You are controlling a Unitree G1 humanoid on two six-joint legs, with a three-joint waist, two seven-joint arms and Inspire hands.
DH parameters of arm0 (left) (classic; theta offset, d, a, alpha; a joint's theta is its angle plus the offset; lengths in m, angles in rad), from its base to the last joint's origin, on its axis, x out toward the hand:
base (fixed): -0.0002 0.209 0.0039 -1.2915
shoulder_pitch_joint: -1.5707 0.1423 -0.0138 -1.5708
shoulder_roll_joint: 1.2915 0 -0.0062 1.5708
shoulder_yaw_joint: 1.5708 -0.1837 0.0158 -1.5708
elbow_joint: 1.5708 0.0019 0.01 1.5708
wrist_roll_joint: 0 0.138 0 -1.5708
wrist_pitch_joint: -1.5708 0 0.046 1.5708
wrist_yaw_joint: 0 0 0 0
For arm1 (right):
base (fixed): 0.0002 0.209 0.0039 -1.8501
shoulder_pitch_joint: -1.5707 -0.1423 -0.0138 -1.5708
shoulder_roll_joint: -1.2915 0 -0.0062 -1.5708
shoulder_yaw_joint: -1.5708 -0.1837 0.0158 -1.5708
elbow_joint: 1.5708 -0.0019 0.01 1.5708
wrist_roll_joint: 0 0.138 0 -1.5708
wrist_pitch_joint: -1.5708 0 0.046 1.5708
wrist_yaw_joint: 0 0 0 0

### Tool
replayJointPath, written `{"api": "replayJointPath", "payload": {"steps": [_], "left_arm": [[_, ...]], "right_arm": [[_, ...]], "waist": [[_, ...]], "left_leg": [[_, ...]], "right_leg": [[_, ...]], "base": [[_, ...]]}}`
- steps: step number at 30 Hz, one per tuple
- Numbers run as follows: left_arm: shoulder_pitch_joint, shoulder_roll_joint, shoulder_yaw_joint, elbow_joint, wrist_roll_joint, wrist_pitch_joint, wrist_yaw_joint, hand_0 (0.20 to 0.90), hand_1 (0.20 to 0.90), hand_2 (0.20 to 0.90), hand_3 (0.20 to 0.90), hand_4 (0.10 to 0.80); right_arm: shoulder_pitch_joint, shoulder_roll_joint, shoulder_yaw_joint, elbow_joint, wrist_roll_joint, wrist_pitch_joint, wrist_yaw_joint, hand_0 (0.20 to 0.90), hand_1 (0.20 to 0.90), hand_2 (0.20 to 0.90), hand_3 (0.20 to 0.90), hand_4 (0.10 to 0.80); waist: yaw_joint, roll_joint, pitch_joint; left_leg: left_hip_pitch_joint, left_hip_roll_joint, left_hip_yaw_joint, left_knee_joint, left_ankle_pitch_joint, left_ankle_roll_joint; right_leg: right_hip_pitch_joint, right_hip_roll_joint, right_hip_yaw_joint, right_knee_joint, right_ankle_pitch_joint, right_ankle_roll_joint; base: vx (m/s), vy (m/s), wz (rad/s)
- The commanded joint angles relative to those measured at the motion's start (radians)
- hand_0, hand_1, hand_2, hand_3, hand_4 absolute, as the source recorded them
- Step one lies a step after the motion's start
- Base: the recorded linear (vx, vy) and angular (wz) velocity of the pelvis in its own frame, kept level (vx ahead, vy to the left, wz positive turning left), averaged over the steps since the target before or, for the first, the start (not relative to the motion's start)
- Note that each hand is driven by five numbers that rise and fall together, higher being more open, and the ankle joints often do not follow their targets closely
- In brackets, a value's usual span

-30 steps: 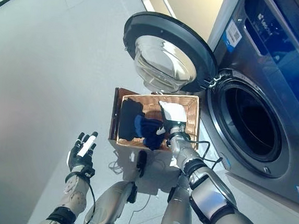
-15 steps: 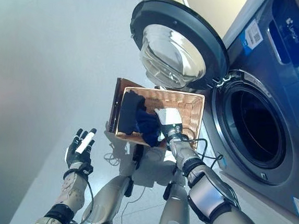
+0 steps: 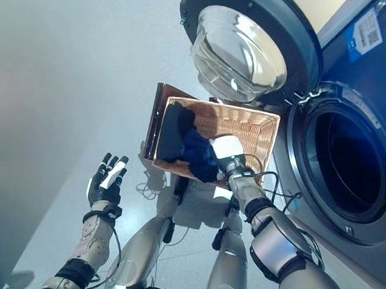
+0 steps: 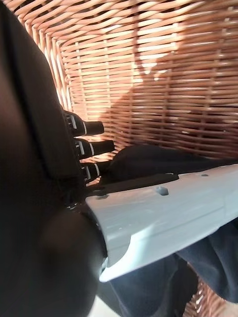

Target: Pick up the clothes and place them into the washing machine

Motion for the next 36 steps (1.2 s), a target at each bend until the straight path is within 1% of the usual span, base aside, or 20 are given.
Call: {"api": "replayJointPath", "payload": {"steps": [1, 6, 9, 14, 22, 27, 32, 33, 34, 35, 36], "left_arm": [[0.005, 0.057, -0.019, -0.129, -0.005, -0.062, -0.005, 0.9, 0.9, 0.9, 0.9, 0.8], [0.0, 0.061, -0.022, -0.135, -0.012, -0.065, -0.002, 0.9, 0.9, 0.9, 0.9, 0.8], [0.002, 0.069, -0.028, -0.169, -0.011, -0.069, 0.005, 0.9, 0.9, 0.9, 0.9, 0.8], [-0.011, 0.078, -0.028, -0.177, -0.012, -0.072, 0.01, 0.9, 0.9, 0.9, 0.9, 0.8], [-0.021, 0.091, -0.024, -0.192, -0.011, -0.072, 0.021, 0.9, 0.9, 0.9, 0.9, 0.8], [-0.031, 0.103, -0.013, -0.214, -0.007, -0.079, 0.037, 0.9, 0.9, 0.9, 0.9, 0.8], [-0.031, 0.098, -0.014, -0.218, -0.015, -0.078, 0.036, 0.9, 0.9, 0.9, 0.9, 0.8], [-0.031, 0.094, -0.018, -0.215, -0.016, -0.078, 0.039, 0.9, 0.9, 0.9, 0.9, 0.8], [-0.032, 0.094, -0.018, -0.215, -0.016, -0.078, 0.039, 0.9, 0.9, 0.9, 0.9, 0.8], [-0.033, 0.093, -0.016, -0.21, -0.017, -0.077, 0.038, 0.9, 0.9, 0.9, 0.9, 0.8], [-0.033, 0.092, -0.019, -0.209, -0.017, -0.078, 0.039, 0.9, 0.9, 0.9, 0.9, 0.8]], "right_arm": [[-0.125, -0.026, 0.06, 0.01, -0.041, 0.016, -0.029, 0.9, 0.9, 0.9, 0.9, 0.8], [-0.14, -0.023, 0.064, 0.019, -0.045, 0.023, -0.031, 0.9, 0.9, 0.9, 0.9, 0.8], [-0.151, -0.025, 0.062, 0.021, -0.038, 0.029, -0.039, 0.9, 0.9, 0.9, 0.9, 0.8], [-0.169, -0.024, 0.06, 0.028, -0.023, 0.029, -0.045, 0.9, 0.9, 0.9, 0.9, 0.8], [-0.187, -0.006, 0.054, 0.044, -0.001, 0.03, -0.044, 0.9, 0.9, 0.9, 0.9, 0.8], [-0.19, 0.002, 0.048, 0.042, 0.012, 0.03, -0.046, 0.9, 0.9, 0.9, 0.9, 0.8], [-0.195, 0.007, 0.037, 0.051, 0.018, 0.034, -0.051, 0.9, 0.9, 0.9, 0.9, 0.8], [-0.199, 0.012, 0.035, 0.054, 0.018, 0.037, -0.053, 0.496, 0.496, 0.496, 0.496, 0.512], [-0.199, 0.012, 0.035, 0.054, 0.018, 0.037, -0.053, 0.45, 0.45, 0.45, 0.45, 0.478], [-0.2, 0.015, 0.034, 0.056, 0.018, 0.039, -0.057, 0.2, 0.2, 0.2, 0.2, 0.3], [-0.2, 0.015, 0.031, 0.059, 0.019, 0.041, -0.061, 0.2, 0.2, 0.2, 0.2, 0.3]], "waist": [[0.026, 0.035, 0.0], [0.034, 0.039, 0.0], [0.047, 0.042, 0.0], [0.06, 0.043, 0.0], [0.083, 0.053, 0.0], [0.092, 0.057, 0.0], [0.098, 0.06, 0.0], [0.099, 0.06, 0.0], [0.099, 0.06, 0.0], [0.1, 0.06, 0.0], [0.101, 0.06, 0.0]], "left_leg": [[-0.055, 0.005, -0.009, 0.018, -0.012, -0.084], [-0.089, 0.004, -0.019, 0.02, -0.006, -0.085], [-0.116, 0.004, -0.039, 0.014, 0.004, -0.086], [-0.145, 0.004, -0.058, 0.006, 0.016, -0.089], [-0.203, -0.006, -0.096, 0.018, 0.024, -0.087], [-0.233, -0.009, -0.11, 0.019, 0.031, -0.088], [-0.255, -0.011, -0.118, 0.02, 0.036, -0.089], [-0.264, -0.013, -0.121, 0.021, 0.037, -0.088], [-0.264, -0.013, -0.121, 0.021, 0.037, -0.088], [-0.266, -0.014, -0.123, 0.021, 0.038, -0.088], [-0.268, -0.014, -0.125, 0.021, 0.039, -0.088]], "right_leg": [[-0.05, -0.035, 0.018, 0.19, -0.163, 0.023], [-0.082, -0.036, 0.011, 0.203, -0.166, 0.021], [-0.109, -0.036, -0.003, 0.213, -0.173, 0.021], [-0.133, -0.037, -0.016, 0.218, -0.173, 0.021], [-0.178, -0.045, -0.037, 0.25, -0.189, 0.016], [-0.201, -0.047, -0.048, 0.256, -0.193, 0.014], [-0.214, -0.049, -0.057, 0.257, -0.194, 0.014], [-0.222, -0.049, -0.058, 0.261, -0.195, 0.013], [-0.222, -0.049, -0.058, 0.261, -0.195, 0.013], [-0.223, -0.05, -0.059, 0.262, -0.196, 0.013], [-0.225, -0.05, -0.06, 0.263, -0.197, 0.013]], "base": [[-0.011, -0.005, 0.08], [-0.019, -0.012, 0.1], [-0.015, -0.019, 0.03], [-0.02, -0.029, 0.1], [-0.009, 0.001, 0.11], [-0.002, -0.003, 0.03], [-0.002, -0.004, 0.08], [-0.002, 0.003, 0.13], [-0.005, 0.004, 0.12], [-0.005, 0.008, 0.09], [-0.007, 0.014, 0.11]]}}
